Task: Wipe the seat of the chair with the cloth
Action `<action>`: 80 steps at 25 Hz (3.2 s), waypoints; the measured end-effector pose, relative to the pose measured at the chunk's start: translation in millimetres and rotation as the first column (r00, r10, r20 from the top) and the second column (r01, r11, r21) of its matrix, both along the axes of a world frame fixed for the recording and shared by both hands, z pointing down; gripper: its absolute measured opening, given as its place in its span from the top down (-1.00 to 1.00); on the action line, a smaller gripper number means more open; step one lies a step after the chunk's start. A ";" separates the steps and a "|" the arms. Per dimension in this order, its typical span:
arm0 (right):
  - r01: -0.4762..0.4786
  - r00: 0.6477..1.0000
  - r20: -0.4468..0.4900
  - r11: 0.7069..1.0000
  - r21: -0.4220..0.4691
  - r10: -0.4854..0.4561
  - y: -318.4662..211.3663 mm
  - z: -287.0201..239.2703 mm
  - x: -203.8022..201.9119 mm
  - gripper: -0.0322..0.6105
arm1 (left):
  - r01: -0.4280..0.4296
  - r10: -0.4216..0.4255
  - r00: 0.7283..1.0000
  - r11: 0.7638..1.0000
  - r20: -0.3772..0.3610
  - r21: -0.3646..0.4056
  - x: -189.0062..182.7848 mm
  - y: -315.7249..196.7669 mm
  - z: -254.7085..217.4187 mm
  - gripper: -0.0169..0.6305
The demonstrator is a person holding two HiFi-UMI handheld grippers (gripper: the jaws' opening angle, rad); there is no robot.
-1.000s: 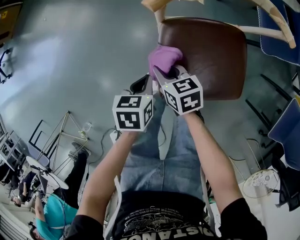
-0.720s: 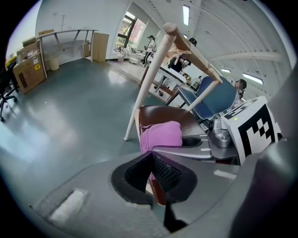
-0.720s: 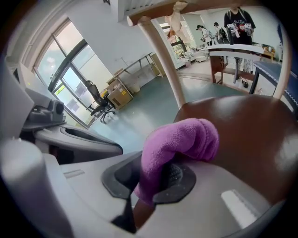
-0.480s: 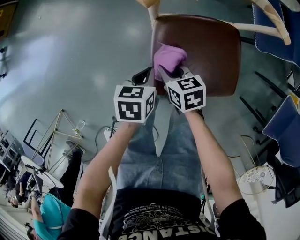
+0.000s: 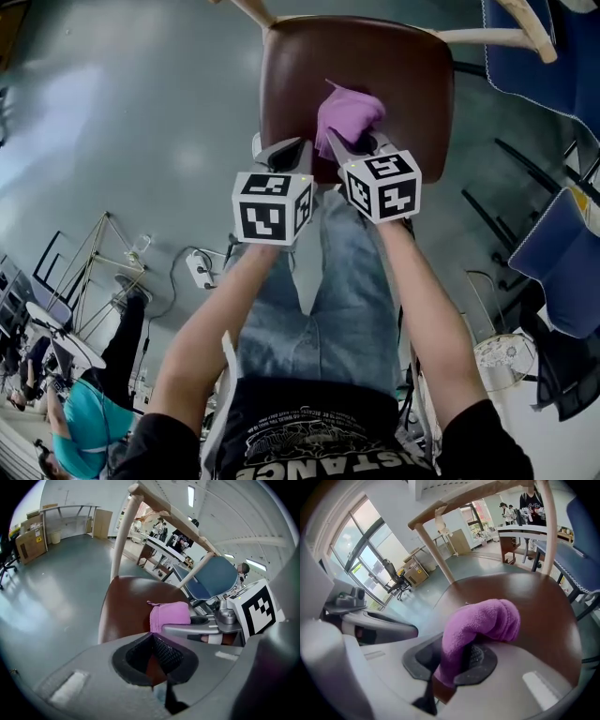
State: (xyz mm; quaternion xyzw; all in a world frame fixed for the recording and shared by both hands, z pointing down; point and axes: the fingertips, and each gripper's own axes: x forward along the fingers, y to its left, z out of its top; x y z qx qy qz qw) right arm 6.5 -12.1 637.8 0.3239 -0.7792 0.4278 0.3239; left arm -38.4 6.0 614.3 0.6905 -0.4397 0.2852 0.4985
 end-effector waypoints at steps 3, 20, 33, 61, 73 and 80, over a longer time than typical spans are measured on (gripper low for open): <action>0.002 1.000 -0.009 1.000 0.005 -0.002 2.7 0.8 24.8 0.70 | 0.006 -0.006 1.000 1.000 0.000 -0.001 19.2 6.3 0.5 0.95; -0.050 0.993 -0.107 0.999 0.006 0.050 -15.0 15.7 180.5 0.70 | 0.015 -0.015 1.000 1.000 -0.009 0.009 114.2 3.0 10.5 0.95; -0.183 0.968 -0.173 0.983 0.015 0.183 -12.7 20.6 234.4 0.70 | 0.082 -0.083 0.996 0.996 0.032 0.021 80.3 30.5 0.6 0.95; 0.104 0.989 0.094 0.992 0.066 -0.110 83.4 -22.7 -117.2 0.70 | 0.127 -0.127 0.989 0.992 0.072 0.002 -100.5 97.6 0.0 0.95; 0.090 0.994 0.053 0.995 0.030 -0.092 87.7 3.8 -100.4 0.70 | 0.095 -0.095 0.993 0.995 0.074 -0.004 -93.9 91.6 9.8 0.95; 0.092 0.995 0.038 0.996 0.008 -0.093 91.6 9.0 -39.1 0.70 | 0.107 -0.107 0.993 0.994 0.055 0.003 -36.7 81.2 9.5 0.95</action>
